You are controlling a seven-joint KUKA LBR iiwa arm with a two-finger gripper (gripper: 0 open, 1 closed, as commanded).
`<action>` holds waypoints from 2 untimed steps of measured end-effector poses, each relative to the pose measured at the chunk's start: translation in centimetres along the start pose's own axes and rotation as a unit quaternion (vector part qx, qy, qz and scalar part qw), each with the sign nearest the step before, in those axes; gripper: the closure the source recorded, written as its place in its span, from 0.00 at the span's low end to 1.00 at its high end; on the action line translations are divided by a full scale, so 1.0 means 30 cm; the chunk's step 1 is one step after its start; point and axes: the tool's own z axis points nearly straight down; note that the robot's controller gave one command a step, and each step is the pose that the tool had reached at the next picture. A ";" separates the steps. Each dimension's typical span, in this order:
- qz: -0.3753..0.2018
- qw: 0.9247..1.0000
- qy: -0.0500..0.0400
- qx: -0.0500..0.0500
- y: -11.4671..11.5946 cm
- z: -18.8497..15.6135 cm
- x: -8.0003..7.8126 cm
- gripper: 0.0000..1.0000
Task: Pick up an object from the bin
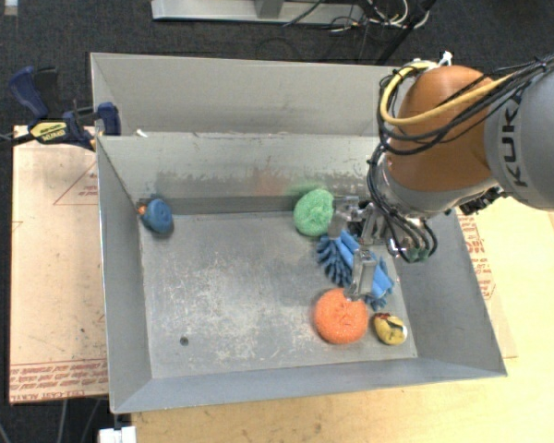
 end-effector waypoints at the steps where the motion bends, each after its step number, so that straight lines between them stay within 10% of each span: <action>1: 0.000 1.000 -0.004 0.000 0.000 -0.015 -0.004 0.00; 2: -0.035 0.999 -0.007 0.000 -0.018 0.045 0.006 0.00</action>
Offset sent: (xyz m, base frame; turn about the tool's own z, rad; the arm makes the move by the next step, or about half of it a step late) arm -0.0268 -0.0369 -0.1115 -0.3698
